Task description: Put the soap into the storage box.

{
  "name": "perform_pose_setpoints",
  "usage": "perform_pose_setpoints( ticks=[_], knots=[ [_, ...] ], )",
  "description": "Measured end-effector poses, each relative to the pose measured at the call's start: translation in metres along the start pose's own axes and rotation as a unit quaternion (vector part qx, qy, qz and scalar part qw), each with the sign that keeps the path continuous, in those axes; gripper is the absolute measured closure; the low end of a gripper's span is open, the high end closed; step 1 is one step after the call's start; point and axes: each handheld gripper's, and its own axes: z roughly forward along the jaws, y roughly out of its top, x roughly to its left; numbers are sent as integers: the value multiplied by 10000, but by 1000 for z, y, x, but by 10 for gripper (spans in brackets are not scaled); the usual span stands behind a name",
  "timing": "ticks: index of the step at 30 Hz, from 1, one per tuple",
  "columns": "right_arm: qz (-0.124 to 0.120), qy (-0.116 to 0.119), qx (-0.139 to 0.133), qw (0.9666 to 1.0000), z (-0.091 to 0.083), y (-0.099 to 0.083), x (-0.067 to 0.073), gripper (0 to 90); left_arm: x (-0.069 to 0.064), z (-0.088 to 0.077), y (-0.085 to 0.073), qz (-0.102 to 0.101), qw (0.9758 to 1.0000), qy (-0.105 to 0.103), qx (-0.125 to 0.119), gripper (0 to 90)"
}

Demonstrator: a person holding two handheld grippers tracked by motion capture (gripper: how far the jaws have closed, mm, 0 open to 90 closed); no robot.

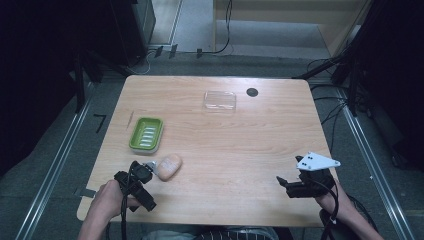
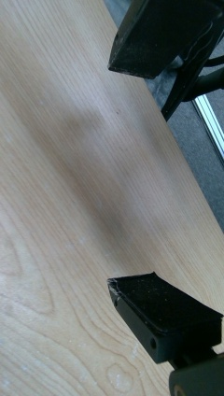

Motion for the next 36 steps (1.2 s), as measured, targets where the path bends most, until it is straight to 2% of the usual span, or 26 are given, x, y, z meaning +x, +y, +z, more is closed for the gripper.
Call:
perform_pose_setpoints(
  ticks=[22, 36],
  knots=[
    [-27, 8, 8, 10000, 1, 0, 0, 134, -13, -15, 28, 299, 9995, 39, -117, 0],
    [-11, 11, 18, 10000, 1, 0, 0, 134, -13, -15, 41, 306, 9995, 9, -69, 0]
  ],
)
